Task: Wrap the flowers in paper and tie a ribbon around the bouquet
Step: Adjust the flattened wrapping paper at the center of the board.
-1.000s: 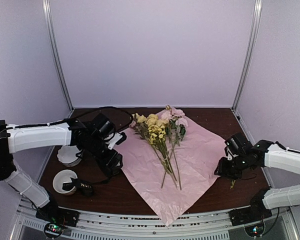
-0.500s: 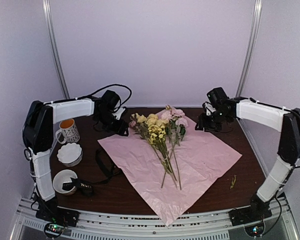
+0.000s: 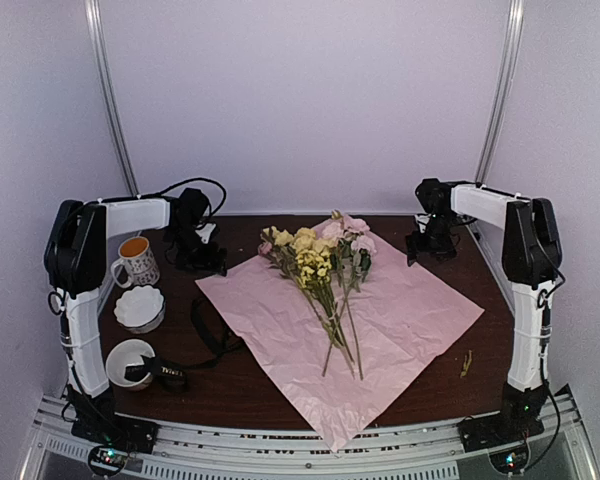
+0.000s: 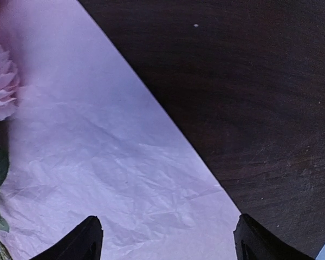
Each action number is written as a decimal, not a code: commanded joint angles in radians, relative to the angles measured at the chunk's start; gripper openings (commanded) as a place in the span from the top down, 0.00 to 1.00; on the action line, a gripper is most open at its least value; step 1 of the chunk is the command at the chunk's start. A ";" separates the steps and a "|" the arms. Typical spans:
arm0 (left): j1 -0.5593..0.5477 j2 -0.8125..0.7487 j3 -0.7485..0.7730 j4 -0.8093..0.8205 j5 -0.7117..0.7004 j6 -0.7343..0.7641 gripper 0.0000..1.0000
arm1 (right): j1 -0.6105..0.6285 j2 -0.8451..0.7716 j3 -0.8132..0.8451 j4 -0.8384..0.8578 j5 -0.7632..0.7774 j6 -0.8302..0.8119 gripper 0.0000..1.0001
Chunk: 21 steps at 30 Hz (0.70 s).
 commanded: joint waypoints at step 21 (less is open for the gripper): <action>-0.032 0.028 -0.035 0.095 0.164 0.077 1.00 | -0.070 0.114 0.133 -0.154 0.039 -0.021 0.31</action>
